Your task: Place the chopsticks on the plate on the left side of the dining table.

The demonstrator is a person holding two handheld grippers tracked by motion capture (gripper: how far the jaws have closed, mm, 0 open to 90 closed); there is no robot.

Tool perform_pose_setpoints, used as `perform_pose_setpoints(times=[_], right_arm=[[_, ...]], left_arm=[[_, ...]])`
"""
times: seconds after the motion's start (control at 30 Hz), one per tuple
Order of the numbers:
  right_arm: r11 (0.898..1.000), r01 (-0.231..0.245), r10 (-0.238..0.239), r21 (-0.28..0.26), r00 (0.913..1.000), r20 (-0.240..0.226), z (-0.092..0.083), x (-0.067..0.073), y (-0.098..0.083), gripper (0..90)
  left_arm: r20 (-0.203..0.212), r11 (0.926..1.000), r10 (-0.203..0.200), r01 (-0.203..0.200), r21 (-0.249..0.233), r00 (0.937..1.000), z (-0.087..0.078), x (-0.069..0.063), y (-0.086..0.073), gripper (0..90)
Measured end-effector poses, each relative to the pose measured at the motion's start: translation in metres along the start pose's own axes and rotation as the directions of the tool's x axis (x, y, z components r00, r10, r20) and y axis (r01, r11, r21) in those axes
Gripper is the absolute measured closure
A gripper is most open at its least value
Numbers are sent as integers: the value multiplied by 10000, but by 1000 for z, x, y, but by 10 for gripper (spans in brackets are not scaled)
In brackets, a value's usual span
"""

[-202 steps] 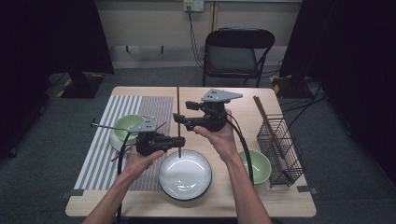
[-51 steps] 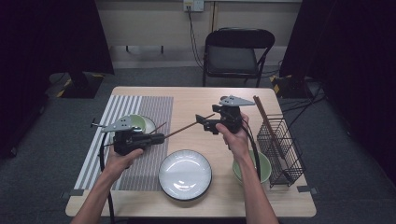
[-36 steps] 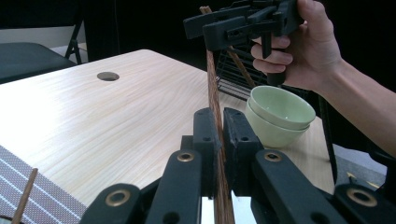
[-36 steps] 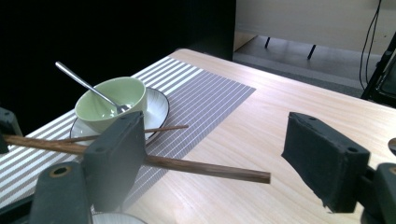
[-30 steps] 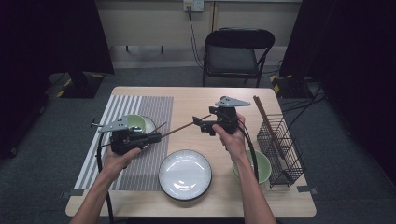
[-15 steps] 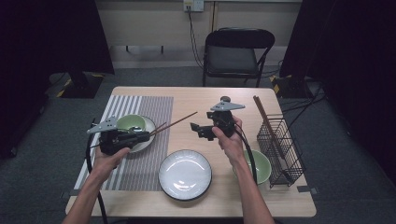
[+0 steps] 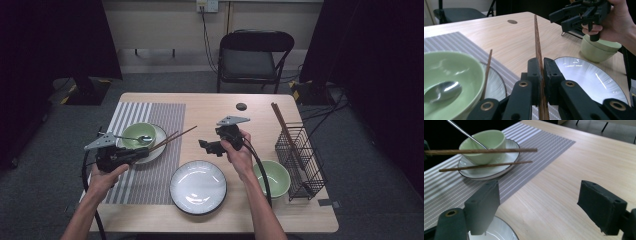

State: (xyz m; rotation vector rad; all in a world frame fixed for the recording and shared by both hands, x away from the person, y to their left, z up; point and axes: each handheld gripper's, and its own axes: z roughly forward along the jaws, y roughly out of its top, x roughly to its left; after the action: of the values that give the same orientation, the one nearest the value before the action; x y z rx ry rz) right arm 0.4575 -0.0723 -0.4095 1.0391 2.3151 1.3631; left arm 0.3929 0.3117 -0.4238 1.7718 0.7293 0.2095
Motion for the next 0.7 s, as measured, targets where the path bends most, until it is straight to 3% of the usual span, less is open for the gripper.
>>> perform_pose_setpoints(times=[0.07, 0.47, 0.7], right_arm=[[10000, -51, 51, 45, 9999, -95, 4, 0, -2, 171], [9970, -255, 222, 731, 9987, 456, 23, -3, -24, 176], [9941, -130, 57, 1077, 9977, 680, 33, -3, -38, 182]], left_arm=[[-119, 9999, -9, 10, 132, 9999, -2, 2, -3, 844], [-160, 9991, -64, 71, 426, 9999, -1, 7, -11, 844], [-303, 9981, -139, 157, 602, 9994, -3, 13, -19, 844]])
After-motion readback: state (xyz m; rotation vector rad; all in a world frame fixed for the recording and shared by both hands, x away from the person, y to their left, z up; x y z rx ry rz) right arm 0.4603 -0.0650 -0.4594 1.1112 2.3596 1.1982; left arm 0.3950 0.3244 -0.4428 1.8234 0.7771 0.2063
